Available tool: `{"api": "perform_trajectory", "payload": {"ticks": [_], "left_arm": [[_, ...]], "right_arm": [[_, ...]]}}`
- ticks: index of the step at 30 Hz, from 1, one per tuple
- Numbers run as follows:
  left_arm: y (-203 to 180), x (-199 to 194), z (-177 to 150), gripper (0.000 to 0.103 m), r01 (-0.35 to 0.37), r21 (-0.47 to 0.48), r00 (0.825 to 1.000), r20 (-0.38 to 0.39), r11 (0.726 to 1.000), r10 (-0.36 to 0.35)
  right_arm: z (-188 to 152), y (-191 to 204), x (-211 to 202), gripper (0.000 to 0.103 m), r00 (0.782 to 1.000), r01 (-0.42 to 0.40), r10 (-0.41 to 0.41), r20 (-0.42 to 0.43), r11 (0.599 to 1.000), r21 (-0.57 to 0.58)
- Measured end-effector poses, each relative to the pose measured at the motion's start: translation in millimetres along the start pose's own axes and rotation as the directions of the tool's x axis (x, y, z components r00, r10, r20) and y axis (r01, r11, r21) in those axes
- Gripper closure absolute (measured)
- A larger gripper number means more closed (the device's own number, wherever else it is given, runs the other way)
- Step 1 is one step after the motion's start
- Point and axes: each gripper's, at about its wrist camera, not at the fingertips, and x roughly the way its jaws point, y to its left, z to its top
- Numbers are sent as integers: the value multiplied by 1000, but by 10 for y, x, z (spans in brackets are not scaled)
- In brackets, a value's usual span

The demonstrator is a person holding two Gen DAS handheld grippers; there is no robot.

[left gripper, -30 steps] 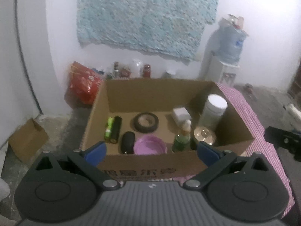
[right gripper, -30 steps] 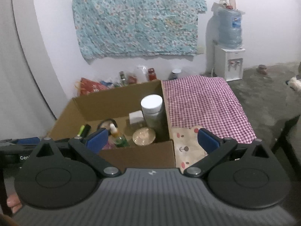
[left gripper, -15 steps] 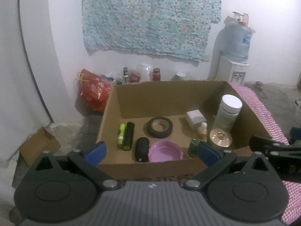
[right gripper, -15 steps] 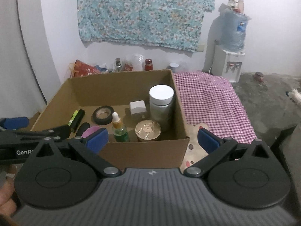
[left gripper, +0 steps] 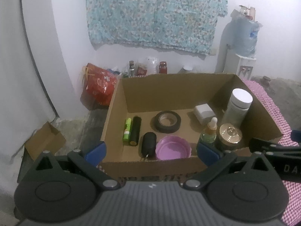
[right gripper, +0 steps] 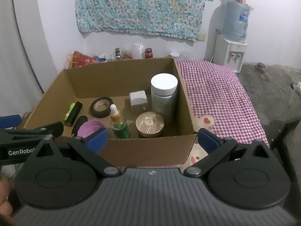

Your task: Organize rigid objects

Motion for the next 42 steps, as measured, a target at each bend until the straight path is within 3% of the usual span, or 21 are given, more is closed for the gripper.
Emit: {"api": "perform_trajectory", "payload": {"ticks": [9, 42], "left_arm": [[11, 16, -31, 1, 0, -9, 999, -33, 1000, 0], [17, -72, -23, 3, 2, -14, 1000, -24, 1000, -2]], "right_arm": [[-17, -3, 42, 1, 1000, -3, 3, -19, 1000, -7], [-13, -13, -74, 1, 1000, 2, -2, -1, 1000, -9]]}}
